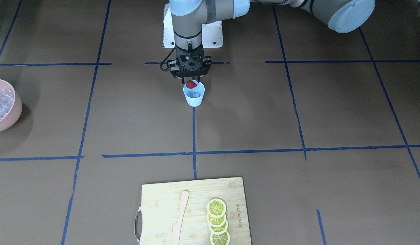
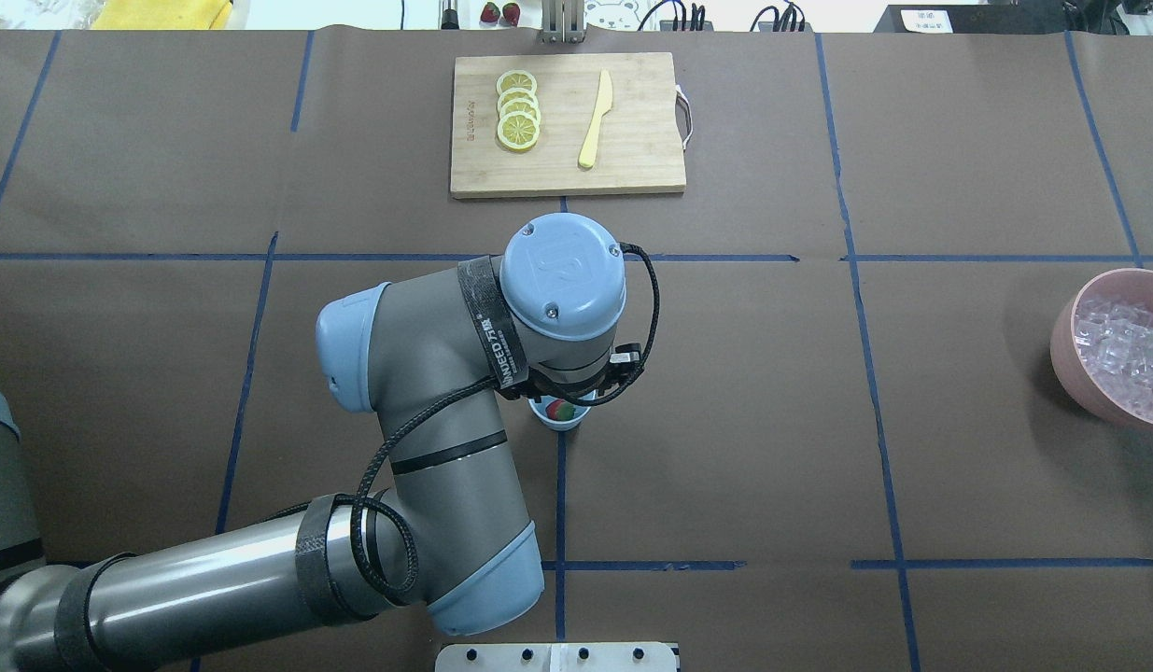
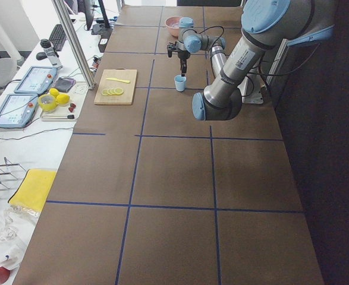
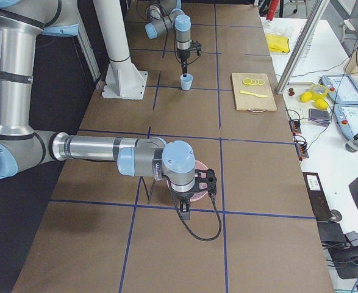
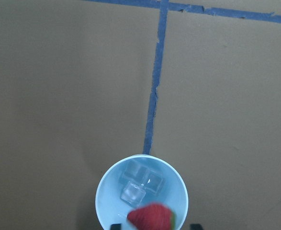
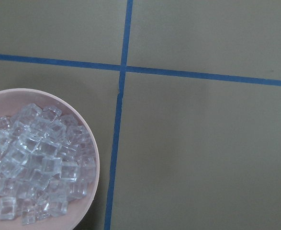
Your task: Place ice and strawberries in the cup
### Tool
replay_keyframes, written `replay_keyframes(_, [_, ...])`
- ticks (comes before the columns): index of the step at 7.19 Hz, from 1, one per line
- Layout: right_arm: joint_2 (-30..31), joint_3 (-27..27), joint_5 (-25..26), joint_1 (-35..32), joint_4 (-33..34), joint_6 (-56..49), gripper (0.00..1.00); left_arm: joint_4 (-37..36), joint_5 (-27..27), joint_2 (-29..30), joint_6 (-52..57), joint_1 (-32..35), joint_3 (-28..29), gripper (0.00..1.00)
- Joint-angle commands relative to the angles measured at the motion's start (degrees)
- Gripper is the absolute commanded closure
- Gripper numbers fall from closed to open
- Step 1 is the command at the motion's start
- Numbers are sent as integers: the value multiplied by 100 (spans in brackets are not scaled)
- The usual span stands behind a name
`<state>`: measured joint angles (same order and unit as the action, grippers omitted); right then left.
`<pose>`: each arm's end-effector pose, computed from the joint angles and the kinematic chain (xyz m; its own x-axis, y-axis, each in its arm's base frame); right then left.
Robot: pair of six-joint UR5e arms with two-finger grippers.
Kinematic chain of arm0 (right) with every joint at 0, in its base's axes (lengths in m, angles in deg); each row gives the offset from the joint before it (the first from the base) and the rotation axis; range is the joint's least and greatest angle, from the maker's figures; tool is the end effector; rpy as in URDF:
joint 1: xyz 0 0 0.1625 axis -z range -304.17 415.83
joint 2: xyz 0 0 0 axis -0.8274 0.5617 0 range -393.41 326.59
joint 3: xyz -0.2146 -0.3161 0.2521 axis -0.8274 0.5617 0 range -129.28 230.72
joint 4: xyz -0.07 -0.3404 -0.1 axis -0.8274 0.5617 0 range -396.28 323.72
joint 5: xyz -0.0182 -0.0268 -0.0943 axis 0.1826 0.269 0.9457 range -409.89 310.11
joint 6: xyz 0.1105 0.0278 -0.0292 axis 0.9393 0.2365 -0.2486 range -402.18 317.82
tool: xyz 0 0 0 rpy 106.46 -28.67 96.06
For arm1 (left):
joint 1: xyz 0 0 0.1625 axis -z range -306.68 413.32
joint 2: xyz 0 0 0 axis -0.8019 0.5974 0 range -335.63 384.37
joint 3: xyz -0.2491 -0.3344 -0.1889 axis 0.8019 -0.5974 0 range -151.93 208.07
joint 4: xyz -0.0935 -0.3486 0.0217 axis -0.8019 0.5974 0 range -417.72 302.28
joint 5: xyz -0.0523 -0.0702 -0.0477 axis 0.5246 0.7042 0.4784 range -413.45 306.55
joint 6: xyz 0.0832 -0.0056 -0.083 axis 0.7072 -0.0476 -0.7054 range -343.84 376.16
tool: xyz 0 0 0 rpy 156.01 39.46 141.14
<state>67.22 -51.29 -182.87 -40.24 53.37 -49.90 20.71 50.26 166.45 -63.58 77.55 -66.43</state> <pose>0.0902 -0.3462 0.6873 0.7372 -0.0771 0.6713 -0.0067 0.9926 0.1214 0.5928 -0.3825 0.1736 0.6783 -0.1155 -0.7257 0.1273 0.9911 -0.0388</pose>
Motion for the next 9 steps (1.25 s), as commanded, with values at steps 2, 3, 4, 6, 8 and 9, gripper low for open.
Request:
replay_keyframes(2, [9,5,0,0,0,-27,1,-3,0,-66,72,37,-67,0])
replay_keyframes(3, [26,14,0,0,0,-36,1,-29,0,-336,560,64,-207,0])
replay_keyframes(4, [35,23,0,0,0,-36,1,-64,44,-678,1182,299,-557,0])
replay_keyframes(6, [35,31,9,0,0,-36,1,-64,577,-1967,2666,1114,-1558,0])
replay_keyframes(8, [53,31,9,0,0,-45,1,-38,1218,-2988,4492,2246,-1895,0])
replay_keyframes(9, [62,31,9,0,0,-45,1,6,1640,-3454,5468,2905,-1879,0])
